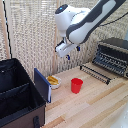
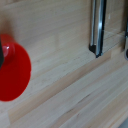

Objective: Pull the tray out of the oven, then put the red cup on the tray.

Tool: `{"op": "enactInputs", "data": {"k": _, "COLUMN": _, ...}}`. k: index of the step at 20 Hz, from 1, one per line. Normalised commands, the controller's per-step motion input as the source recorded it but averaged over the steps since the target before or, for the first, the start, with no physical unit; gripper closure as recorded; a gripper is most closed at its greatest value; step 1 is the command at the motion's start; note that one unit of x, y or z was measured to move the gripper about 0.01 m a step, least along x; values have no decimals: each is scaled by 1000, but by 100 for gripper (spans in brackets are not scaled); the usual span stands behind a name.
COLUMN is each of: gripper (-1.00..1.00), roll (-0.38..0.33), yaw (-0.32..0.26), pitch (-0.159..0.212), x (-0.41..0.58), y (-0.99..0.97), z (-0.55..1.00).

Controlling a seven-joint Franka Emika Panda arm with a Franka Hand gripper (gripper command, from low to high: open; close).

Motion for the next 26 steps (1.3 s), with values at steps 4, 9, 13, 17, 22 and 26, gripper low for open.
{"op": "enactInputs", "data": {"k": 4, "gripper": -100, "roll": -284, "yaw": 39, "pitch": -56, "x": 287, "y": -486, "z": -24}}
{"op": "enactInputs", "data": {"k": 9, "gripper": -100, "roll": -276, "yaw": 80, "pitch": -17, "x": 218, "y": -449, "z": -111}}
{"op": "enactInputs", "data": {"k": 13, "gripper": -100, "roll": -291, "yaw": 93, "pitch": -2, "x": 169, "y": -394, "z": -181}}
{"op": "enactInputs", "data": {"k": 17, "gripper": -100, "roll": -307, "yaw": 93, "pitch": -5, "x": 66, "y": -375, "z": -128}}
{"op": "enactInputs", "data": {"k": 22, "gripper": -100, "roll": -272, "yaw": 85, "pitch": -2, "x": 5, "y": -514, "z": -44}}
{"op": "enactInputs", "data": {"k": 26, "gripper": -100, "roll": -212, "yaw": 91, "pitch": 2, "x": 40, "y": -624, "z": -90}}
